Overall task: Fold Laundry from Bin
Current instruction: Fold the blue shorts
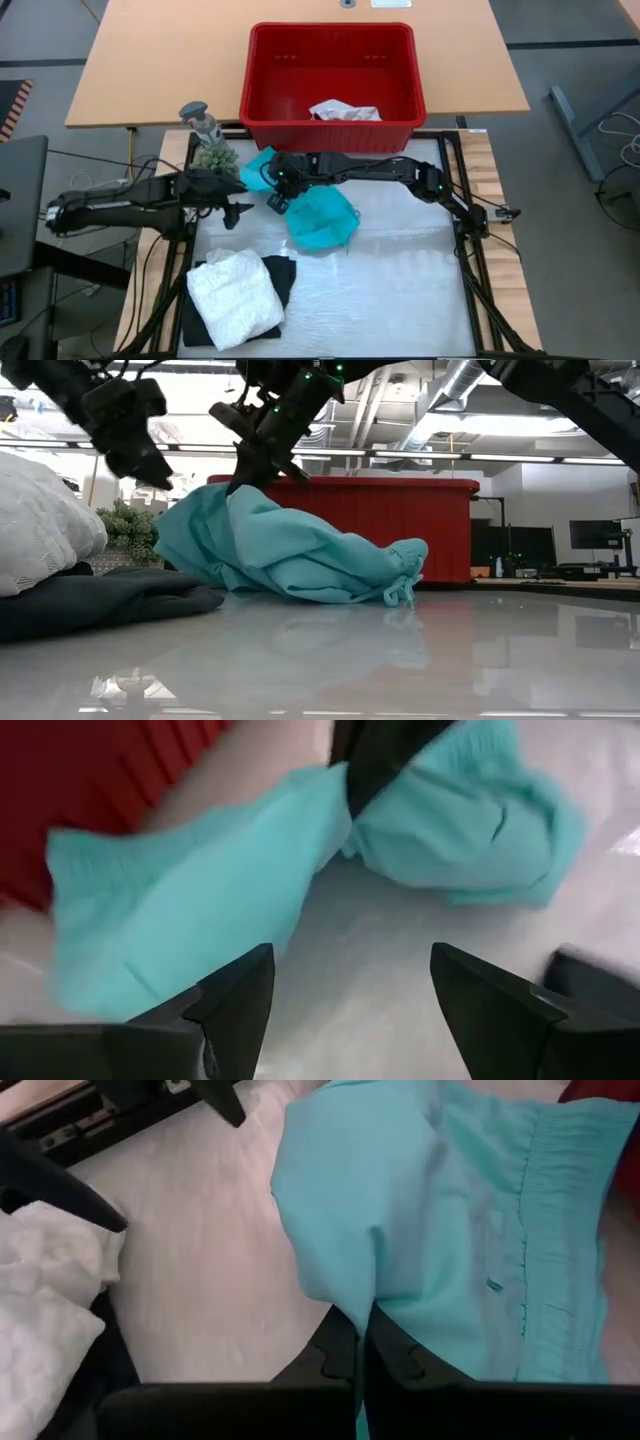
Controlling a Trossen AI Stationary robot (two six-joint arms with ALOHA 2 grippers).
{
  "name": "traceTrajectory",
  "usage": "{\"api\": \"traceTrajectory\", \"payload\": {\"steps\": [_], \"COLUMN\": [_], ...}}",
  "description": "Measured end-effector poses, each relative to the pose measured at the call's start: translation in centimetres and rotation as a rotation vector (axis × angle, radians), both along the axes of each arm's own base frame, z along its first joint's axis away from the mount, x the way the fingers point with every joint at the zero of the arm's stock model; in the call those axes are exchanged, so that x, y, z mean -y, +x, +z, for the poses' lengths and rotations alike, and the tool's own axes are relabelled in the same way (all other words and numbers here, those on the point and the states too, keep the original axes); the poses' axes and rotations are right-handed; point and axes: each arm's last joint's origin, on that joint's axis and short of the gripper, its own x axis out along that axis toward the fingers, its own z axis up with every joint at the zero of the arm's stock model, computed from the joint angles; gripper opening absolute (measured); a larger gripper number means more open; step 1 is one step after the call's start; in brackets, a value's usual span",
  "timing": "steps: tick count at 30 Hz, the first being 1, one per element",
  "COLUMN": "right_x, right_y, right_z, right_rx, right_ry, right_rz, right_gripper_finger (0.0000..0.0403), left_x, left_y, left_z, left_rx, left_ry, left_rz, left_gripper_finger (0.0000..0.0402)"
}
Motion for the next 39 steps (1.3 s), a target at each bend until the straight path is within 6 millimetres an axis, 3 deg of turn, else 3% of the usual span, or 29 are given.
{"api": "traceTrajectory", "payload": {"steps": [4, 9, 17, 23, 26, 31, 34, 39], "right_x": [0.1, 0.1, -0.1, -0.1, -0.2, -0.6, -0.6, -0.5], "right_y": [0.0, 0.0, 0.0, 0.0, 0.0, 0.0, -0.1, -1.2], "right_z": [0.0, 0.0, 0.0, 0.0, 0.0, 0.0, -0.1, -0.8], "right_rx": [0.003, 0.0, 0.002, 0.001, -0.003, -0.002, -0.016, -0.154], "right_ry": [0.013, 0.005, 0.021, 0.009, 0.01, 0.019, 0.027, 0.049], "right_rz": [0.016, 0.034, 0.086, 0.103, 0.106, 0.129, 0.123, 0.048], "right_gripper_finger": [0.0022, 0.0022, 0.0022, 0.0022, 0.0022, 0.0024, 0.0053, 0.0121], "left_x": [0.3, 0.2, -0.4, -0.3, -0.6, -1.1, -1.5, -2.5], "left_y": [1.6, 3.0, 5.4, 6.7, 6.9, 7.0, 7.3, 7.8], "left_z": [-0.2, -1.9, -3.0, -4.2, -4.7, -3.6, -2.4, -0.6], "left_rx": [-0.144, -0.32, -0.396, -0.405, -0.439, -0.466, -0.436, -0.39], "left_ry": [0.189, 0.28, 0.481, 0.423, 0.427, 0.465, 0.462, 0.455], "left_rz": [-0.007, 0.03, 0.045, -0.07, -0.052, -0.051, -0.02, 0.04], "left_gripper_finger": [0.0257, 0.0257, 0.0257, 0.0249, 0.0201, 0.0029, 0.0006, 0.0002]}}
